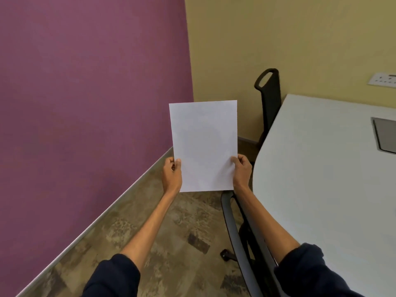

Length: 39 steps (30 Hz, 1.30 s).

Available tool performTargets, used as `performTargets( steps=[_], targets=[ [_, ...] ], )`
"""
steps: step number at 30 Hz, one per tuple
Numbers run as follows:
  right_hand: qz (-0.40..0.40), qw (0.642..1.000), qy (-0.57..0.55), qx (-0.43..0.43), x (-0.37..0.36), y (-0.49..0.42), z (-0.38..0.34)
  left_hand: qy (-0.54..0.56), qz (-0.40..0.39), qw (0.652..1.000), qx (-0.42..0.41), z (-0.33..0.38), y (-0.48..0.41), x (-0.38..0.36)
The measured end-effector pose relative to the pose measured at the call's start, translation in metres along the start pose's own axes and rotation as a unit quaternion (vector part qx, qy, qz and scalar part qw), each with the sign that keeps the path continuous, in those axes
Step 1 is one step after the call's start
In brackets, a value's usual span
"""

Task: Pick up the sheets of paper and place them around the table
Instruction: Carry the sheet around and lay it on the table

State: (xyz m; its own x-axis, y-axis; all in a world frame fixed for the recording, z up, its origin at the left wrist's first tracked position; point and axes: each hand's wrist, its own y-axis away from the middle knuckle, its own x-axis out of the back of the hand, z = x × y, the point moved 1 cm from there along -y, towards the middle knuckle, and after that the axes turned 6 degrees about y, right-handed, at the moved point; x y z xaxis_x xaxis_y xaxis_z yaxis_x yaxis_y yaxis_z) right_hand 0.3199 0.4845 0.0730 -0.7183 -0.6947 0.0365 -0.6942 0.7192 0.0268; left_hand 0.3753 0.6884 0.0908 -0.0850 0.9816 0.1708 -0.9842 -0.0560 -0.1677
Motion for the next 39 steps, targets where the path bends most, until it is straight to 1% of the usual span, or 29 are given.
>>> performTargets(
  steps=[7, 12, 15, 21, 24, 28, 32, 36, 39],
  targets=[
    [0.107, 0.994, 0.011, -0.025, 0.012, -0.053, 0.010, 0.011, -0.081, 0.997, 0.000, -0.018, -0.074, -0.081],
    [0.215, 0.976, 0.019, -0.041, 0.051, -0.069, 0.020, -0.008, -0.192, 0.981, -0.013, -0.008, -0.094, -0.147],
    [0.272, 0.960, 0.018, -0.060, 0.085, -0.061, 0.031, -0.006, -0.276, 0.961, -0.017, 0.000, -0.084, -0.187],
    [0.401, 0.909, 0.013, -0.113, 0.166, -0.020, 0.044, -0.024, -0.409, 0.912, -0.016, 0.001, -0.031, -0.274],
    [0.446, 0.883, 0.010, -0.142, 0.208, 0.003, 0.058, -0.040, -0.476, 0.878, -0.021, 0.000, 0.007, -0.312],
    [0.483, 0.856, 0.009, -0.183, 0.251, 0.025, 0.082, -0.055, -0.548, 0.835, -0.016, -0.007, 0.050, -0.349],
    [0.495, 0.839, 0.028, -0.225, 0.283, 0.038, 0.108, -0.075, -0.599, 0.797, 0.003, -0.023, 0.083, -0.381],
    [0.480, 0.826, 0.068, -0.287, 0.300, 0.053, 0.140, -0.115, -0.634, 0.765, 0.002, -0.046, 0.106, -0.402],
    [0.474, 0.807, 0.093, -0.339, 0.306, 0.063, 0.163, -0.146, -0.653, 0.743, 0.009, -0.063, 0.119, -0.412]
  ],
)
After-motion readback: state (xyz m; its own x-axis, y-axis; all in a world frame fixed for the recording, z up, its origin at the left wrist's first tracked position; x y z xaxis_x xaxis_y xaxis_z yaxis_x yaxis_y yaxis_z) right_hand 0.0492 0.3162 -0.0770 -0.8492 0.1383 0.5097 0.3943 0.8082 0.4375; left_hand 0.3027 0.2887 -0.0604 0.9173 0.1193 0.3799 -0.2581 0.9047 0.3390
